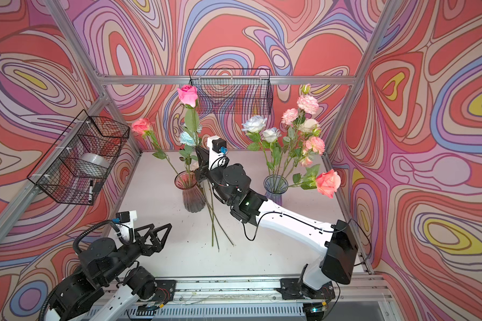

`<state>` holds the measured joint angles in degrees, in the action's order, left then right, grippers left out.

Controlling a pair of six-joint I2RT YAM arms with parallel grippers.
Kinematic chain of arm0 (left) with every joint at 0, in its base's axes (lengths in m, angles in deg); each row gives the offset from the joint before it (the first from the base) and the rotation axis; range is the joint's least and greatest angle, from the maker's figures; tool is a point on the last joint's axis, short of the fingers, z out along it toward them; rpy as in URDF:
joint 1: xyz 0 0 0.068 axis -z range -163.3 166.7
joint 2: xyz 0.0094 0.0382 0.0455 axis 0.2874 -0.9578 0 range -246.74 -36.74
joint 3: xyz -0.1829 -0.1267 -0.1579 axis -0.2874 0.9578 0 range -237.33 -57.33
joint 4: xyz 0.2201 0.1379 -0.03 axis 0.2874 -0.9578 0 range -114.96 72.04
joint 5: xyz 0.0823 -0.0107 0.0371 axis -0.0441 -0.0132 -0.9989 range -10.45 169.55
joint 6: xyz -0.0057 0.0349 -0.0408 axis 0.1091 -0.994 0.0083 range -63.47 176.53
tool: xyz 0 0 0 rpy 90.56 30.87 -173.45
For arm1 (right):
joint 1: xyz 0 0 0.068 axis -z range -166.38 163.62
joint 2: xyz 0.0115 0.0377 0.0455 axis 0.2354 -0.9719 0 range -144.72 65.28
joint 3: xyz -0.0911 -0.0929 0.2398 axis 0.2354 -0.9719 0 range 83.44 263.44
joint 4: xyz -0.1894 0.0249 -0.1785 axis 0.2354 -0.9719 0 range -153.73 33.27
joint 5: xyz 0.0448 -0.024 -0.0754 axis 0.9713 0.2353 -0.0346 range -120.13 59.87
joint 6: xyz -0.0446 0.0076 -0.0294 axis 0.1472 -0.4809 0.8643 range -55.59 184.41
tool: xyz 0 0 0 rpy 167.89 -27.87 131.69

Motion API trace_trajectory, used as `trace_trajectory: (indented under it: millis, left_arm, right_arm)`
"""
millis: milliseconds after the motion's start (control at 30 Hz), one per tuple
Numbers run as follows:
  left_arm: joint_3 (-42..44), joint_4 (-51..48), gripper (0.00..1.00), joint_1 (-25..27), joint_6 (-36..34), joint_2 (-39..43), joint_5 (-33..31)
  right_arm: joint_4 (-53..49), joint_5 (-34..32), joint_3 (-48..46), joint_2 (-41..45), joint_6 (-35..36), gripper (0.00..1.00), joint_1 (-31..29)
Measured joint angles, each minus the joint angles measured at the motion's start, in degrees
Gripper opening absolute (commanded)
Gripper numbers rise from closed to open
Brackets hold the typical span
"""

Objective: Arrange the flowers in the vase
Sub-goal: 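Carry the pink rosebud over the pink vase with the right gripper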

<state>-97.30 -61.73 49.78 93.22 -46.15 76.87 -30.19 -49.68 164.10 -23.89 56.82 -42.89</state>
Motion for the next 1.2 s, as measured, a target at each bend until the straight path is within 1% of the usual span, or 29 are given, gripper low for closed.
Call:
trace_trajectory:
  millis: [233, 433, 700, 933, 1100, 1200]
  left_arm:
    - [0.0, -0.17, 1.0, 0.0, 0.0, 0.0, -0.2]
    - [0.0, -0.17, 1.0, 0.0, 0.0, 0.0, -0.15]
    - [0.0, -0.17, 1.0, 0.0, -0.02, 0.0, 0.13]
    - [0.0, -0.15, 1.0, 0.0, 0.0, 0.0, 0.61]
    - [0.0, -0.17, 1.0, 0.0, -0.02, 0.0, 0.85]
    - [0.0, -0.15, 1.0, 0.0, -0.02, 0.02, 0.98]
  right_arm:
    - [5.51, 0.98, 9.51, -6.54, 2.1, 0.0, -0.11]
    - [10.16, 1.7, 14.45, -12.0, 4.15, 0.0, -0.17]
    - [10.84, 1.03, 22.53, -20.02, 7.85, 0.0, -0.2]
    - [9.38, 0.9, 29.0, -22.43, 9.55, 0.0, -0.15]
    - [8.44, 0.87, 30.14, -22.84, 9.7, 0.0, -0.13]
    - [8.79, 0.48, 28.24, -22.8, 9.7, 0.0, -0.09]
